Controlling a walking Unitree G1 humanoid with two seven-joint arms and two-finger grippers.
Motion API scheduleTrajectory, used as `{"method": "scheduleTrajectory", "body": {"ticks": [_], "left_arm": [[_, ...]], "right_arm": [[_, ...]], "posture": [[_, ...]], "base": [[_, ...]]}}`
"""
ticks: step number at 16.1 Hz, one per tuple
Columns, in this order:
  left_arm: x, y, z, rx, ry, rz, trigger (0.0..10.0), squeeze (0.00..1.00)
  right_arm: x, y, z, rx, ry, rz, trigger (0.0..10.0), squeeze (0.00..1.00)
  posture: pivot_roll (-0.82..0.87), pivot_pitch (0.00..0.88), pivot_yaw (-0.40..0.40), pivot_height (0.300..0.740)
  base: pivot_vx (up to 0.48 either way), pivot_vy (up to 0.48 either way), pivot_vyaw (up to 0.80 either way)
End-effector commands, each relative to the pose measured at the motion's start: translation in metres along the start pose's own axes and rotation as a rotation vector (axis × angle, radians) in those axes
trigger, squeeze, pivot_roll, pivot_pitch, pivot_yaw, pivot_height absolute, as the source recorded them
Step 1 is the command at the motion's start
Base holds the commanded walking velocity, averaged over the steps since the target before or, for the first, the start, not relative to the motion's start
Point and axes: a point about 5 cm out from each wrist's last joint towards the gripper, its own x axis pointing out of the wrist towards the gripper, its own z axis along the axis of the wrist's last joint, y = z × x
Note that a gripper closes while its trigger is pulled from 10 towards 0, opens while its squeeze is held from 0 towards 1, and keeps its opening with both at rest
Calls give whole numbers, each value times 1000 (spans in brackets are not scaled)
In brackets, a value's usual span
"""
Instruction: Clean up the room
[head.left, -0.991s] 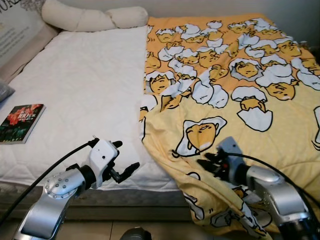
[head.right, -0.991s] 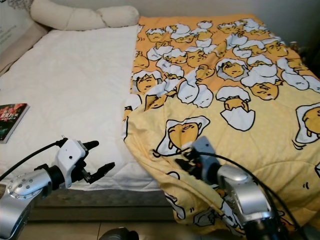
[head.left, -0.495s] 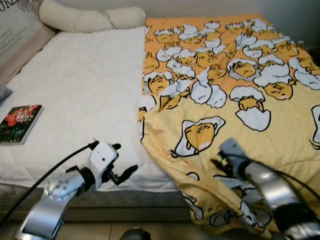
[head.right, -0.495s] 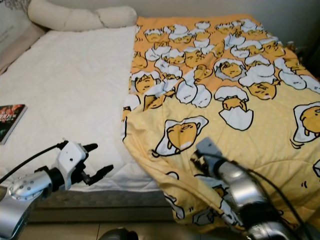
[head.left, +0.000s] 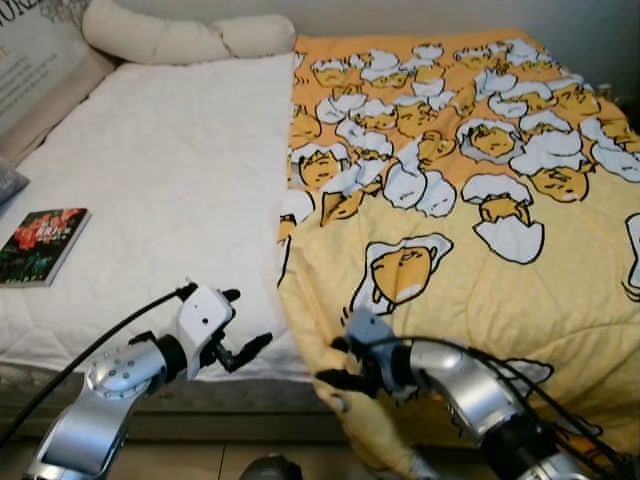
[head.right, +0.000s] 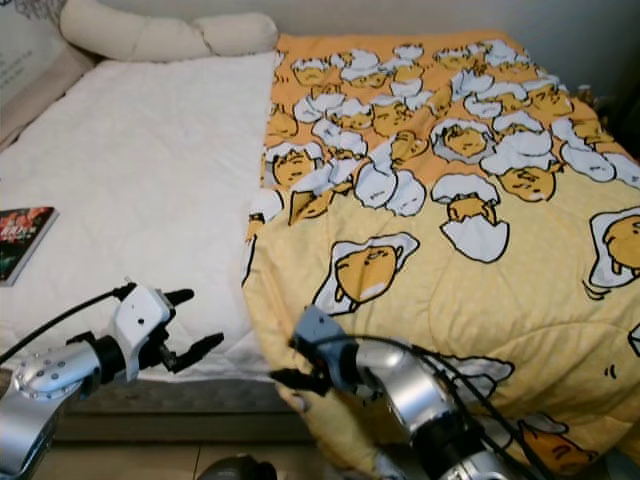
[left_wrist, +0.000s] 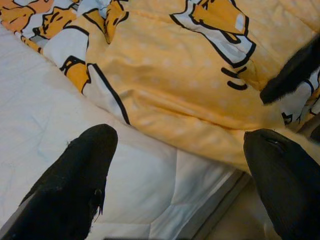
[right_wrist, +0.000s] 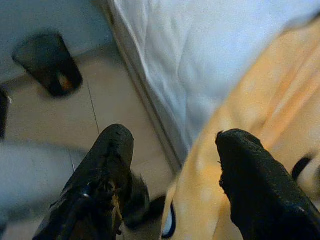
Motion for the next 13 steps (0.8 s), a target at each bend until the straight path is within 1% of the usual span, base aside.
{"method": "scheduleTrajectory", "body": {"ticks": [1, 3, 4, 5, 7, 8, 9, 10, 11, 12, 13], "left_arm": [[-3, 2, 0, 19, 9, 2, 10000, 0], [-3, 1, -1, 14, 8, 5, 10000, 0], [-4, -1, -1, 0, -3, 16, 10000, 0], [-3, -2, -1, -20, -14, 47, 10000, 0], [-2, 5, 0, -101, -67, 226, 10000, 0], [-2, 5, 0, -136, -87, 283, 10000, 0], [-1, 3, -1, -144, -85, 300, 10000, 0], [2, -3, -2, -149, -81, 306, 10000, 0], [5, -5, -1, -146, -81, 313, 10000, 0], [7, -7, 0, -145, -83, 321, 10000, 0], [10, -7, 1, -140, -85, 335, 10000, 0]], "right_arm": [[-4, -4, 8, 7, -36, -8, 10000, 0], [-15, -17, 9, -22, -44, -121, 10000, 0], [-22, -23, 5, -36, -33, -193, 10000, 0], [-29, -25, 2, -28, -39, -252, 10000, 0], [-48, -28, -4, -1, -98, -465, 10000, 0], [-58, -28, -9, 9, -130, -579, 10000, 0], [-63, -27, -12, 44, -154, -643, 10000, 0], [-72, -24, -19, 125, -204, -756, 10000, 0], [-76, -21, -21, 151, -240, -821, 10000, 0], [-78, -19, -22, 215, -272, -869, 10000, 0], [-79, -18, -23, 250, -288, -913, 10000, 0]], "posture": [[113, 0, 89, 740], [106, 0, 87, 740], [102, 0, 82, 740], [100, 0, 77, 740], [88, 0, 68, 740], [80, 0, 66, 740], [75, 0, 66, 740], [68, 0, 66, 740], [65, 0, 69, 740], [64, 0, 70, 740], [63, 0, 71, 740]], "base": [[0, 0, 0], [0, 0, 0], [0, 0, 0], [0, 0, 0], [0, 0, 0], [0, 0, 0], [0, 0, 0], [0, 247, 0], [0, 368, 0], [0, 371, 0], [0, 379, 0]]}}
